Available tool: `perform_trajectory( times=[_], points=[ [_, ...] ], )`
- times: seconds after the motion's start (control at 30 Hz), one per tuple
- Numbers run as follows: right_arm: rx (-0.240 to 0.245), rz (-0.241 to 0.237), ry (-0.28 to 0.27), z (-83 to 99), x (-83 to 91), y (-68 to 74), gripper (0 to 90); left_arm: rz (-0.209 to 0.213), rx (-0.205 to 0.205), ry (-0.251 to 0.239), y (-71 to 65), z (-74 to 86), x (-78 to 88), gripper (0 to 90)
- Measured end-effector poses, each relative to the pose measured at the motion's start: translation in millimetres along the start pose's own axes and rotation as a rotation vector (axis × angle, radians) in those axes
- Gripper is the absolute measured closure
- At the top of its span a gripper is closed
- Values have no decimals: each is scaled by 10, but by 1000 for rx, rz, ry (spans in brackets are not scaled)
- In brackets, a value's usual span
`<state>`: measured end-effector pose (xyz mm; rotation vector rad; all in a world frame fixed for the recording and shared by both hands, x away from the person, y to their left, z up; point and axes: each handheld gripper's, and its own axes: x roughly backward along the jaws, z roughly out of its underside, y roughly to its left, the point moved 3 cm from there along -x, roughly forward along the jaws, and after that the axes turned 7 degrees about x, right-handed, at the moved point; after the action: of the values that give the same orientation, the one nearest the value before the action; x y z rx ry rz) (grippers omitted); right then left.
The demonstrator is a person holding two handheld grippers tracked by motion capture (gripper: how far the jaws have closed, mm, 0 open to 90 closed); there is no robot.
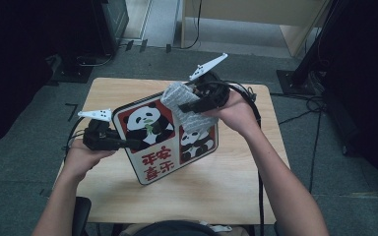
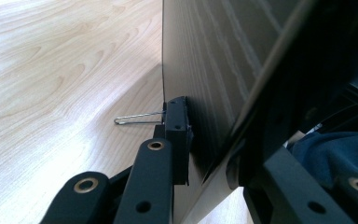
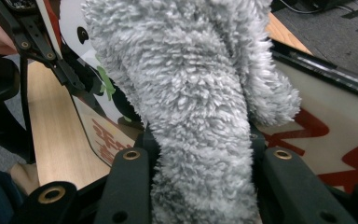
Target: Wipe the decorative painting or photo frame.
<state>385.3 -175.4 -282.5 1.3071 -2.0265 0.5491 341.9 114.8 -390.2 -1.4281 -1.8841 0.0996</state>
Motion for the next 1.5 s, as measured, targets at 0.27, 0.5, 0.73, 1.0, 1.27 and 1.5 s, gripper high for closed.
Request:
perform_trajectory(
  times=[0.27, 0.5, 0.73, 1.0, 1.27, 1.5],
  points=[
    [1, -10, -3, 141, -62, 12, 662, 2, 0, 0, -4, -3, -3, 771],
    [-15, -29, 13, 289, -169, 37, 662, 1, -3, 1, -4, -3, -5, 771],
    [-29, -45, 5, 427, -266, 56, 661, 1, -3, 1, -5, -4, -9, 770],
    [-37, -48, 9, 596, -367, 114, 659, 2, -4, 2, -16, -4, -12, 769],
    [-53, -68, 5, 793, -495, 144, 656, 3, -5, 3, -13, -4, -11, 769],
    [-66, -77, 4, 918, -577, 170, 655, 6, -3, 4, -11, -3, -11, 767]
  ],
)
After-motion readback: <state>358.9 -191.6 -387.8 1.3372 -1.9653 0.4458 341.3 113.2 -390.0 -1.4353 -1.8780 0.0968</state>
